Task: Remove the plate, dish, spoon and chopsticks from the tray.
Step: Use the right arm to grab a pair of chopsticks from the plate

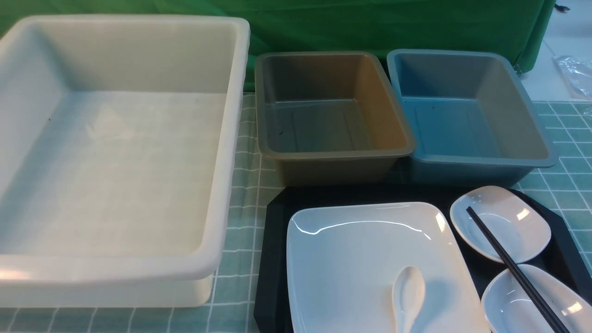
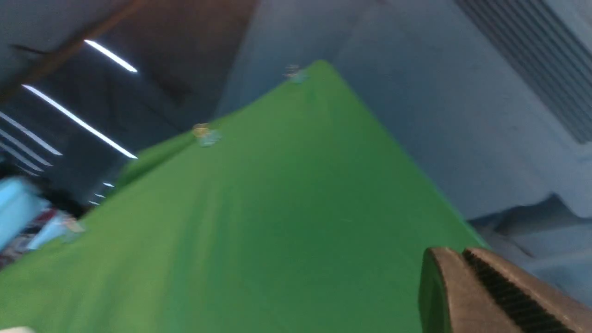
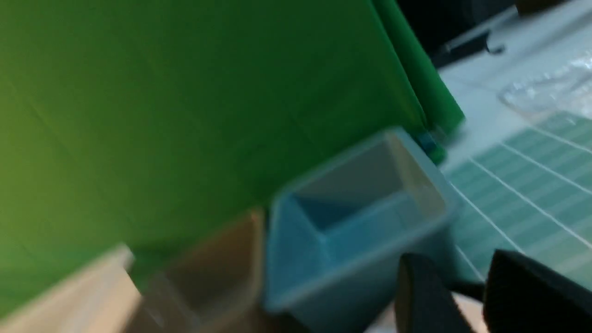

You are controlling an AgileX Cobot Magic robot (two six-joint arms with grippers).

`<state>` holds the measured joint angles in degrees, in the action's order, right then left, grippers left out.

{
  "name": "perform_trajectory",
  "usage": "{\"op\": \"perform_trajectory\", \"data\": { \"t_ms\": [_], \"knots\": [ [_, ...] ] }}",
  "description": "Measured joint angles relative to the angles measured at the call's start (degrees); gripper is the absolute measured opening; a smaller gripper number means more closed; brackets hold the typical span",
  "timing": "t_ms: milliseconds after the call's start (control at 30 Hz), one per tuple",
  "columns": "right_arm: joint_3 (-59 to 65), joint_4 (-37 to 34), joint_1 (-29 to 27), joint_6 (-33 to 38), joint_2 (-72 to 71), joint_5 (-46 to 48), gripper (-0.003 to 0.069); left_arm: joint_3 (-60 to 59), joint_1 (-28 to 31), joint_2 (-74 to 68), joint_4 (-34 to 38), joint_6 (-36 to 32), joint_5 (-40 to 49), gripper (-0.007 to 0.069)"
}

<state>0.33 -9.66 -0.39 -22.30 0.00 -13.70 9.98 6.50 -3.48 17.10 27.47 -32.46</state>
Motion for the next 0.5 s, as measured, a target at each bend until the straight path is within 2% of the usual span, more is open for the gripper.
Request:
{"op": "perform_trajectory", "data": {
  "t_ms": [100, 133, 200, 267, 300, 367, 433, 500],
  "knots": [
    [0.00, -0.34, 0.00, -1.15, 0.00, -2.39, 0.0244, 12.08, 0.00, -5.76, -10.96, 2.92, 12.71, 0.0019],
    [0.00, -0.34, 0.00, -1.24, 0.00, -2.52, 0.0244, 13.72, 0.00, -6.24, -11.70, 3.18, 14.84, 0.0019],
    [0.00, -0.39, 0.00, -1.37, 0.00, -4.78, 0.0244, 23.63, 0.00, -13.99, -18.46, 4.93, 29.19, 0.0019],
    [0.00, -0.46, 0.00, -1.57, 0.00, -6.46, 0.0244, 29.33, 0.00, -19.61, -19.55, 3.32, 39.44, 0.0019],
    [0.00, -0.46, 0.00, -1.57, 0.00, -6.92, 0.0244, 31.02, 0.00, -20.86, -19.55, 2.54, 41.38, 0.0019],
    [0.00, -0.52, 0.00, -2.39, 0.00, -8.98, 0.0244, 34.52, 0.00, -25.90, -18.63, -1.61, 49.05, 0.0019],
    [0.00, -0.52, 0.00, -2.71, 0.03, -12.49, 0.0233, 39.63, 0.00, -35.27, -12.43, -12.74, 60.58, 0.0019],
    [-1.15, -0.31, 0.16, -3.16, 0.44, -10.69, 0.0203, 41.27, 0.00, -41.11, -5.42, -22.12, 66.90, 0.0019]
  ]
}}
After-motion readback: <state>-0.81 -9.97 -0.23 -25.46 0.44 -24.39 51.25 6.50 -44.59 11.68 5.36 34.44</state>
